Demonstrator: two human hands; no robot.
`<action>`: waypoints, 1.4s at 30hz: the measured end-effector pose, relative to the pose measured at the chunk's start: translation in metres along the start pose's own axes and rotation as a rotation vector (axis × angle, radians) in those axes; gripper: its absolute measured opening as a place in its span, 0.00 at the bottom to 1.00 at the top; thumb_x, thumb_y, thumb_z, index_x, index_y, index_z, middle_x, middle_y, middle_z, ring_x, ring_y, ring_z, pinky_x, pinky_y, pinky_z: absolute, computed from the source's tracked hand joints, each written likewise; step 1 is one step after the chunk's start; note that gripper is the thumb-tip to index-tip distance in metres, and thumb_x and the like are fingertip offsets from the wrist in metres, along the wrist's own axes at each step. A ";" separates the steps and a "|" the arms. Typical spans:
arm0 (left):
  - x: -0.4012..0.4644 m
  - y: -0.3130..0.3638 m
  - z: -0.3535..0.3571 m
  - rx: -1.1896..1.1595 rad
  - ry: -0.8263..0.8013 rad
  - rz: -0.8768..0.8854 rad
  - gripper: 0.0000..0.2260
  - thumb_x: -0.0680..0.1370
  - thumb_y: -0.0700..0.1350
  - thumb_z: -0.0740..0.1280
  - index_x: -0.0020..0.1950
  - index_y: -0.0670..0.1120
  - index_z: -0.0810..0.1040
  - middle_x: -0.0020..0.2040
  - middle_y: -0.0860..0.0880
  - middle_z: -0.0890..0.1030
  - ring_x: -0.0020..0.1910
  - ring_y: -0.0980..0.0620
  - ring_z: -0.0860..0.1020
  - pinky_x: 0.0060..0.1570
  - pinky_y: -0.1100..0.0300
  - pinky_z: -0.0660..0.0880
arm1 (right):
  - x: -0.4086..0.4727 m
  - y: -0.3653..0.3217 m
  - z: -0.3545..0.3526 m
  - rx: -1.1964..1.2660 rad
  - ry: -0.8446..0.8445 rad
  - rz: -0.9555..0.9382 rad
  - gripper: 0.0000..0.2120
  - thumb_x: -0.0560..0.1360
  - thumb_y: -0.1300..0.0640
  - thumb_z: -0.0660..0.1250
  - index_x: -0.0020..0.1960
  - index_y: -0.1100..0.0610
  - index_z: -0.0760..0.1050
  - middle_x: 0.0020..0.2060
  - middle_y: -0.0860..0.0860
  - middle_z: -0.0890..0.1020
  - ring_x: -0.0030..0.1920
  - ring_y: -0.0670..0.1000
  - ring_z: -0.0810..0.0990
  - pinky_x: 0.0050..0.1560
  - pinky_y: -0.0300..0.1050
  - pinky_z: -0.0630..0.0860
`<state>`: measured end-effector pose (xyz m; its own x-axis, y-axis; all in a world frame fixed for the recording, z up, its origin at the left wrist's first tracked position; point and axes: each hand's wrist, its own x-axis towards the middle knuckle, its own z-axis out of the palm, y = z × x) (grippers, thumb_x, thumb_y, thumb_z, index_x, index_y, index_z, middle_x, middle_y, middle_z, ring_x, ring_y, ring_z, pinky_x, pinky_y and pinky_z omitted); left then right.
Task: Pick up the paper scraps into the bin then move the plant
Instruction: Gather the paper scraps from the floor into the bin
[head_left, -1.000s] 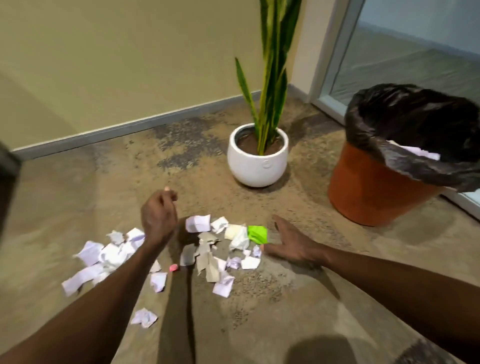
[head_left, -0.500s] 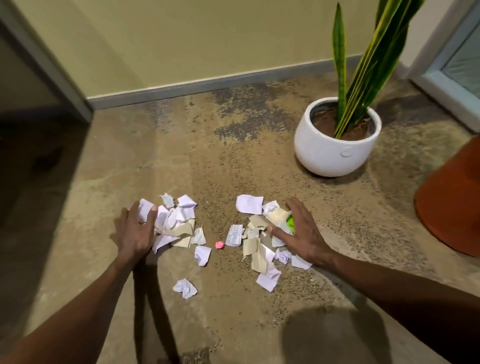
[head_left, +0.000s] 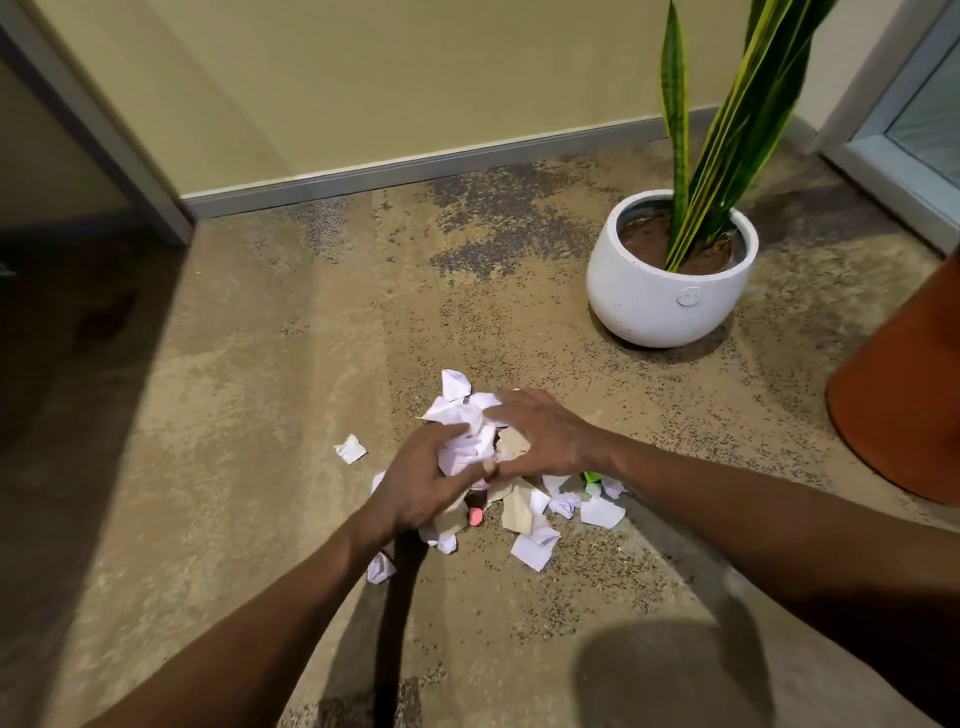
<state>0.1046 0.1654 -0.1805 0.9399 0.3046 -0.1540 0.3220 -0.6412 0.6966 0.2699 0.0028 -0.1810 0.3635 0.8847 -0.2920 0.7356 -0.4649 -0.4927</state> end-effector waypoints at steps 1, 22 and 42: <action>-0.004 0.000 0.001 0.109 -0.023 0.053 0.39 0.67 0.75 0.63 0.71 0.54 0.71 0.67 0.50 0.74 0.65 0.53 0.71 0.65 0.54 0.68 | -0.003 0.001 0.001 -0.054 -0.033 -0.017 0.48 0.65 0.23 0.64 0.77 0.48 0.60 0.79 0.52 0.57 0.78 0.56 0.53 0.75 0.56 0.50; -0.041 0.017 0.026 0.736 -0.027 0.231 0.18 0.77 0.55 0.58 0.64 0.50 0.69 0.55 0.46 0.75 0.52 0.43 0.75 0.38 0.50 0.75 | -0.062 -0.023 0.006 -0.094 0.067 -0.131 0.09 0.75 0.57 0.69 0.54 0.55 0.74 0.48 0.51 0.69 0.46 0.52 0.70 0.38 0.45 0.65; 0.026 0.110 -0.004 -0.730 0.118 -0.170 0.16 0.78 0.48 0.64 0.31 0.46 0.79 0.23 0.50 0.75 0.19 0.52 0.70 0.22 0.65 0.66 | -0.092 0.026 -0.096 0.922 0.176 0.527 0.02 0.72 0.67 0.72 0.44 0.63 0.81 0.37 0.55 0.82 0.37 0.50 0.75 0.37 0.40 0.71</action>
<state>0.1644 0.1059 -0.1049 0.8524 0.4572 -0.2536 0.2660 0.0384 0.9632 0.3106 -0.0872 -0.0889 0.6399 0.5239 -0.5622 -0.2255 -0.5714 -0.7891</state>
